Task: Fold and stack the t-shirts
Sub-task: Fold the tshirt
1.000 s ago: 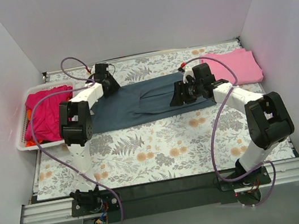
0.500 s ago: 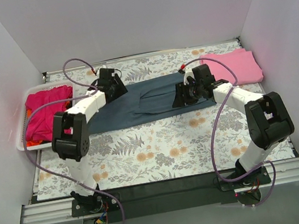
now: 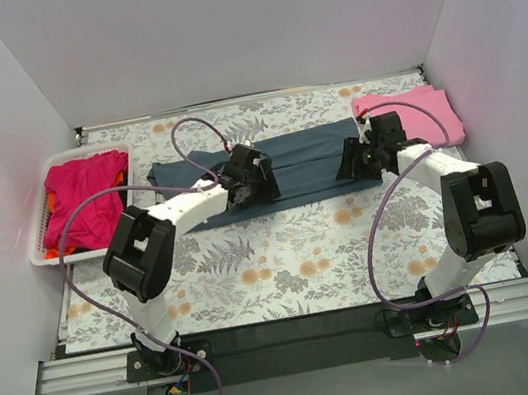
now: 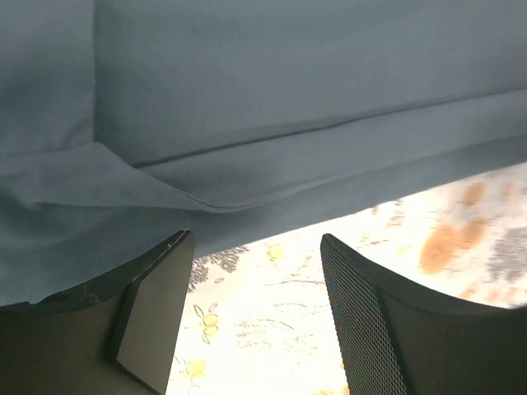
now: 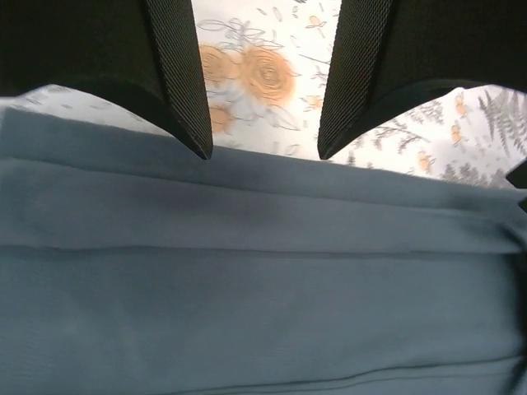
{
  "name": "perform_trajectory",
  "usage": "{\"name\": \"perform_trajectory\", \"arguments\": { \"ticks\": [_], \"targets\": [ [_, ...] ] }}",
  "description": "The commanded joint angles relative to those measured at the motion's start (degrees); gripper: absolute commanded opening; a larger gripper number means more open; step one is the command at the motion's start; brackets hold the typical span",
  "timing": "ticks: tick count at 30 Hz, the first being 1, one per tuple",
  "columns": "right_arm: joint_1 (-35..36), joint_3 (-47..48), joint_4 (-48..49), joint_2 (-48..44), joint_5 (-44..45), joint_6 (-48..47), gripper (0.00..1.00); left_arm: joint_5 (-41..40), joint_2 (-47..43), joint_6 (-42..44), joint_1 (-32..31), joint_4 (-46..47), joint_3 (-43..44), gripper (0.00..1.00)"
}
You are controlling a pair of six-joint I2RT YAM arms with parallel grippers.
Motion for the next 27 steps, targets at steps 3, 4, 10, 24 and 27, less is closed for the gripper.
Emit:
{"name": "perform_trajectory", "arguments": {
  "ticks": [3,4,10,24,27],
  "targets": [
    [-5.0,-1.4,-0.2,-2.8,1.6,2.2,0.55,0.2,4.2,0.4,-1.0,-0.9,3.9,0.59],
    [-5.5,-1.5,-0.2,-3.0,1.6,2.5,0.55,0.0,4.8,0.5,-1.1,-1.0,4.3,0.59],
    [-8.8,-2.2,1.0,-2.9,1.9,2.9,0.56,0.3,7.9,0.0,-1.1,-0.7,6.0,0.59],
    [-11.4,0.4,3.4,1.2,-1.3,2.3,0.55,0.9,11.6,-6.6,-1.2,2.8,10.8,0.58],
    [-11.4,0.9,4.2,1.6,-3.3,1.8,0.55,-0.3,11.8,-8.0,-0.9,3.5,12.5,0.58]
  ]
}}
